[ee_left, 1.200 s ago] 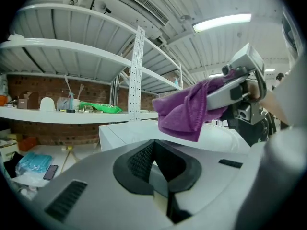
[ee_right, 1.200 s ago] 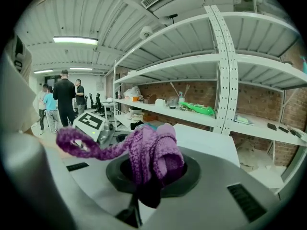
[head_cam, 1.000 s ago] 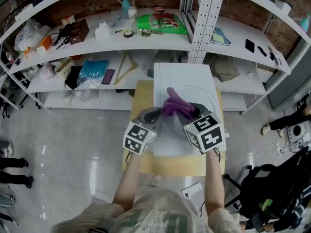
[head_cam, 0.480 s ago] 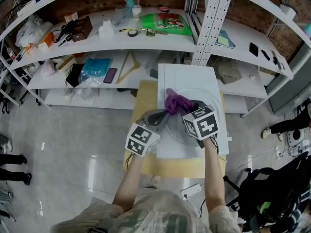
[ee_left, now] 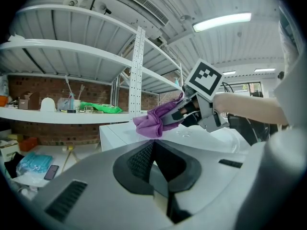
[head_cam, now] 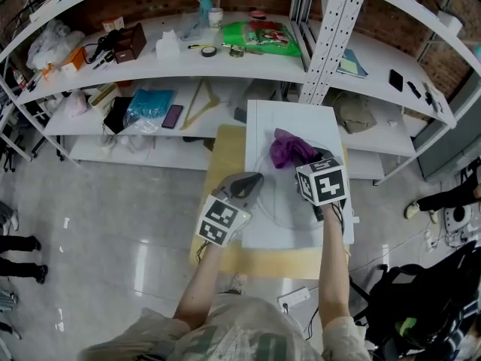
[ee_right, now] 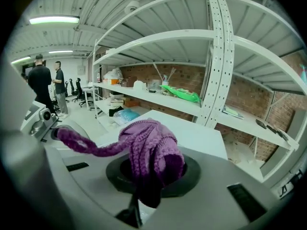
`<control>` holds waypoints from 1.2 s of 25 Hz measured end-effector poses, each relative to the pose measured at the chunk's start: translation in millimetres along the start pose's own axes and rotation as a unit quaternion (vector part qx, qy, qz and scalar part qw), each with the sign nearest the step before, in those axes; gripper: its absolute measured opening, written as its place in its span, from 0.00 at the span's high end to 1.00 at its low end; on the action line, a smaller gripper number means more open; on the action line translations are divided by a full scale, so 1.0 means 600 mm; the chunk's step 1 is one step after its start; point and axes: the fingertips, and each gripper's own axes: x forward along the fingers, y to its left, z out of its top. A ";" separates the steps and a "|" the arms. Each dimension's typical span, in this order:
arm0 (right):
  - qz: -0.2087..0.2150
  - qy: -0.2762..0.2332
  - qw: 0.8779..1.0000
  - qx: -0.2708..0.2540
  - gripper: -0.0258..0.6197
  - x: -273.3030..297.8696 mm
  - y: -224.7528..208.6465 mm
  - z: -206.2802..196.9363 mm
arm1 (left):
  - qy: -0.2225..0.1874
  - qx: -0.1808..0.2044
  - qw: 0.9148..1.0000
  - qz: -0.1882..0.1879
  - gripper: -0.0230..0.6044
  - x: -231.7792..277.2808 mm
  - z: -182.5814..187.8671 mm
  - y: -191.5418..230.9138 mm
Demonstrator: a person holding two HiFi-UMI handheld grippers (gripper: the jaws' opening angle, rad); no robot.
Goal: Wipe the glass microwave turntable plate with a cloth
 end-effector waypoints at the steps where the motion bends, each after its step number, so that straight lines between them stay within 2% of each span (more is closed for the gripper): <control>1: -0.007 0.000 1.000 0.002 0.88 -0.003 -0.009 -0.003 | 0.000 0.000 1.000 0.001 0.96 -0.001 0.000 0.000; 11: -0.051 0.004 0.998 0.038 0.88 -0.068 -0.084 -0.049 | 0.000 0.001 1.000 0.008 0.96 -0.002 -0.001 0.003; 15: -0.066 0.009 0.997 0.036 0.88 -0.102 -0.094 -0.069 | 0.001 0.007 1.000 0.013 0.96 0.000 -0.002 0.003; 22: -0.091 0.020 0.995 0.036 0.88 -0.164 -0.091 -0.110 | 0.003 0.007 1.000 0.018 0.96 0.001 -0.003 0.005; 30: -0.088 0.024 0.995 0.033 0.88 -0.245 -0.041 -0.156 | 0.004 0.009 1.000 0.023 0.96 0.002 -0.002 0.007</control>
